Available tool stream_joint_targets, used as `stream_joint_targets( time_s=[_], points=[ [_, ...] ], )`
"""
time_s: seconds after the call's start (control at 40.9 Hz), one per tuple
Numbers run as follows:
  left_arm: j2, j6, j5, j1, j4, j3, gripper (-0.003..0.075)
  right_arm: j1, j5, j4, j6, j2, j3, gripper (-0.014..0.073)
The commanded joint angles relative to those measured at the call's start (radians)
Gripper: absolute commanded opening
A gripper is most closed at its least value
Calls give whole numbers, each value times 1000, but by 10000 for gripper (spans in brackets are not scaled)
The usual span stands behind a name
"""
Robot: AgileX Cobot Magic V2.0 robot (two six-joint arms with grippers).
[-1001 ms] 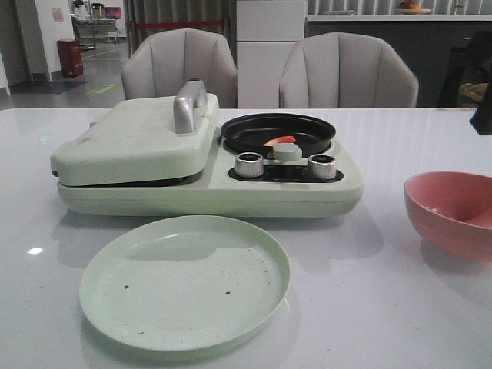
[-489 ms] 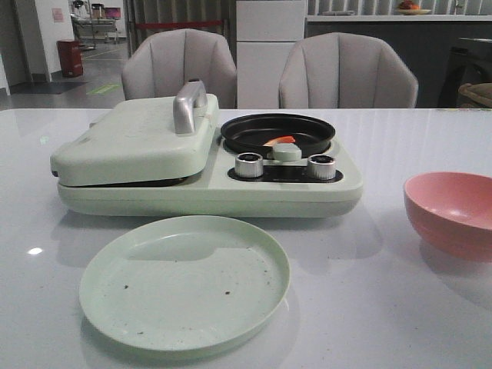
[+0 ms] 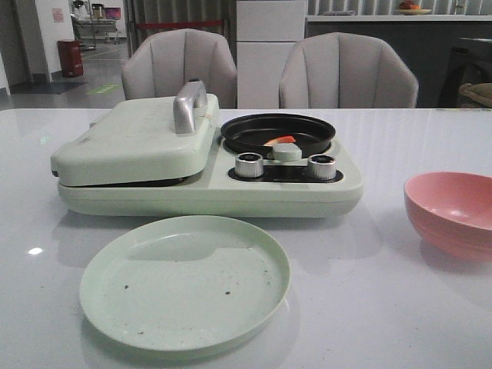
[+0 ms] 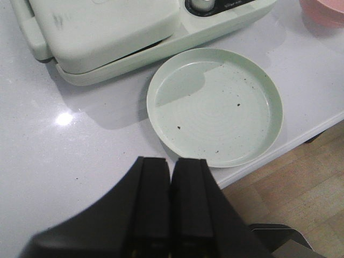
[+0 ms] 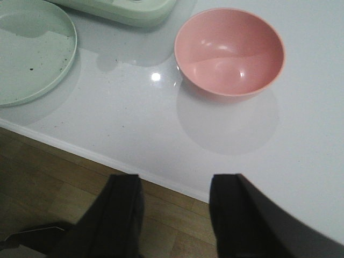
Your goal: Make breakfast with bread and shrimp
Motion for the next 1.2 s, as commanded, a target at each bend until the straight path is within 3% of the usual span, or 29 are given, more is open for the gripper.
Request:
stream_joint_targets(
  time_s=[0.0,0.415,0.489,0.733,0.879,1.172],
  points=[
    [3,-9,-65,-5,-9,-26,101,-1,-83,-3,33,-27,-11,409],
    [3,-9,-65,-5,-9,-26,101,-1,-79,-5,53,-38,12,400],
    [3,-9,-65,-5,-9,-26,101,-1,-83,4,53,-38,12,346],
    [3,-14,-65,-5,8,-26,102,-1,-93,8,53,-38,16,37],
    [3,-114,-65,20,61,-26,102,-1,-109,8,53,-38,31,47],
    [3,-113,-65,30,72,-26,102,-1,-121,8,53,-38,35,47]
  ],
)
